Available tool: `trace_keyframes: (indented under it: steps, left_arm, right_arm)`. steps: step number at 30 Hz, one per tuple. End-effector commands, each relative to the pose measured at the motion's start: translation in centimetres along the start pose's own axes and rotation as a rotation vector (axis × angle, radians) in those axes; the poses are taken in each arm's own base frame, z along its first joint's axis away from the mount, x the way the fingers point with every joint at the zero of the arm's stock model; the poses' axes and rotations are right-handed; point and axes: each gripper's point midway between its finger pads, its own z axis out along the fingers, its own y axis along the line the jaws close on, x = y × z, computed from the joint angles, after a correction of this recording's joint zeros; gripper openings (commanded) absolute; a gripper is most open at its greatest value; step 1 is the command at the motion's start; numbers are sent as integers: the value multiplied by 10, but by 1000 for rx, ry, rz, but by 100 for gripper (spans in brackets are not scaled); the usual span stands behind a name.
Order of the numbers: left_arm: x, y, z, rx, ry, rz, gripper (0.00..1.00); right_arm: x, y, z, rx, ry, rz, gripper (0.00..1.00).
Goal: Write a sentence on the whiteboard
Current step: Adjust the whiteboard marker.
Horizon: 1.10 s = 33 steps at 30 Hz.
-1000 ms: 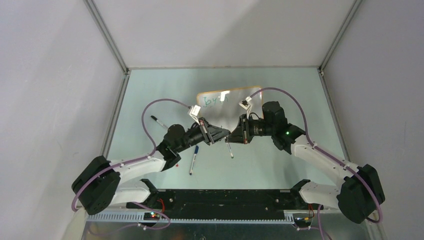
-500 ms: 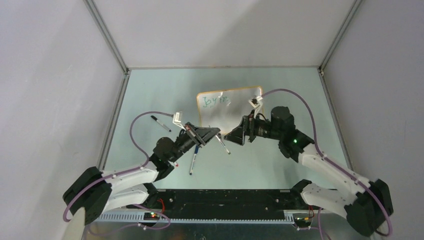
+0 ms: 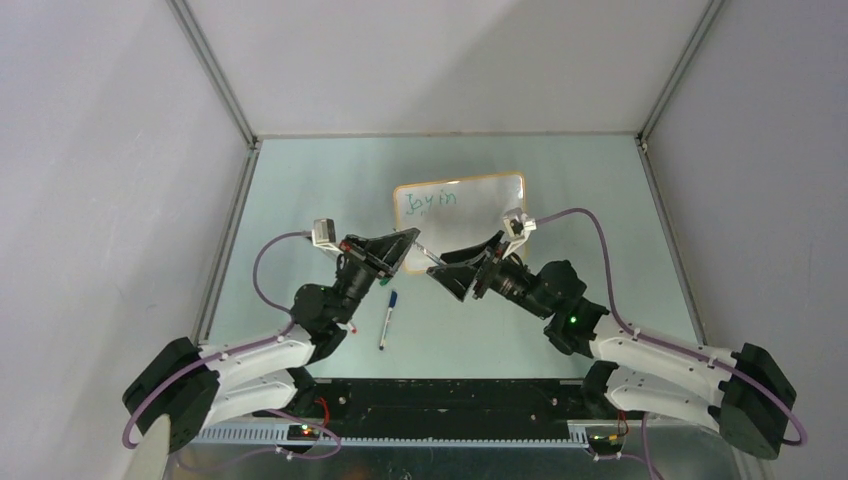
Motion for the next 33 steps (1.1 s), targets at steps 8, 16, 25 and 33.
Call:
trace_keyframes:
  steps: [8, 16, 25, 33]
  left_arm:
    - [-17, -35, 3, 86, -69, -73, 0]
    - [-13, -32, 4, 66, -49, -73, 0]
    - [-11, -28, 4, 42, -41, -62, 0]
    - [-13, -32, 4, 57, -52, -65, 0]
  right_arm:
    - [-55, 23, 12, -37, -286, -30, 52]
    - [-52, 29, 22, -45, -251, -29, 45]
    - [-47, 33, 30, -59, -203, -46, 41]
    - [-40, 32, 33, -60, -171, -43, 41]
